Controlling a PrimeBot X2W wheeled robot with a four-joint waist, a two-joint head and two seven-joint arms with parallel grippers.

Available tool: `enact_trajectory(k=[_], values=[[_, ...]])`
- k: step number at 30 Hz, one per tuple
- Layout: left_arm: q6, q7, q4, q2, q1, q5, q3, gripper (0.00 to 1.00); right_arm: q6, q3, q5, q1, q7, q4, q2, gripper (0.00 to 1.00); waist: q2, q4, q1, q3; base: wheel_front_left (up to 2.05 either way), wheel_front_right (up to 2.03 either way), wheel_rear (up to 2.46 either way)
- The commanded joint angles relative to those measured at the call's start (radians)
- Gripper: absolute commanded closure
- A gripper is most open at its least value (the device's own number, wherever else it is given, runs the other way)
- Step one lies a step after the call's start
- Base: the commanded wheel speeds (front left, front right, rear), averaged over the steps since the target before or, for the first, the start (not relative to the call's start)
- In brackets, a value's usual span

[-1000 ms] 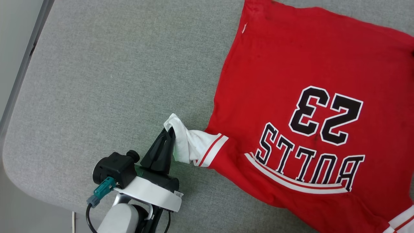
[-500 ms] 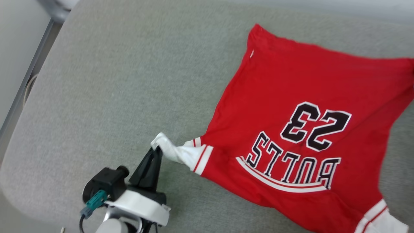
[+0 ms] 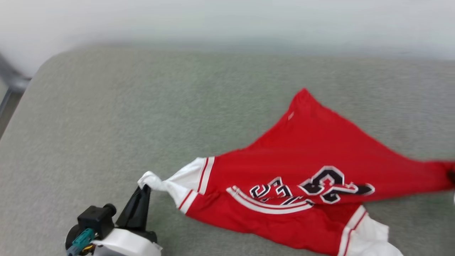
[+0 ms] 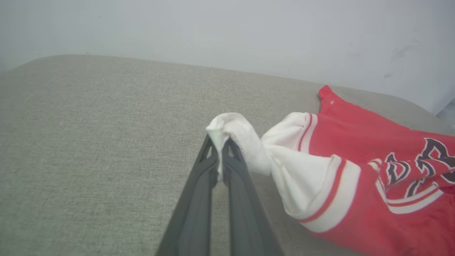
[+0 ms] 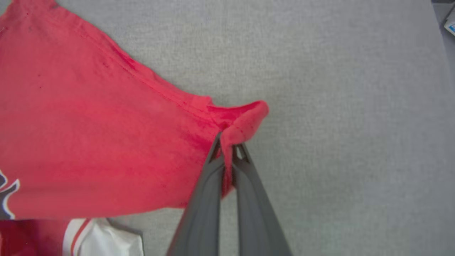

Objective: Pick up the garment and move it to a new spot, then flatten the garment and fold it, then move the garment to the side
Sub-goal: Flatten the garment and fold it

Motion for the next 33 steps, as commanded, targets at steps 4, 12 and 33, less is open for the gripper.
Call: enact_trajectory(k=[4,12,33], values=[[0.013,-0.003,0.016,0.02,0.035,-0.014,0.023,1.0,-0.001,-0.095,-0.005,0.222,0.029,-0.177,0.087,1.0,-0.0001,-0.08,0.0001,-0.055,0.0,0.0,0.0],[0.017,0.009,0.049,0.033,0.077,-0.034,0.029,1.0,-0.001,-0.207,-0.017,0.515,0.008,-0.343,0.303,1.0,-0.0001,-0.11,0.0001,-0.093,0.0,0.0,0.0],[0.004,0.012,0.096,0.025,0.067,-0.038,-0.022,1.0,-0.001,-0.179,0.043,0.529,-0.635,-0.203,0.357,0.0,-0.0001,-0.102,0.0001,-0.101,0.0,0.0,0.0]])
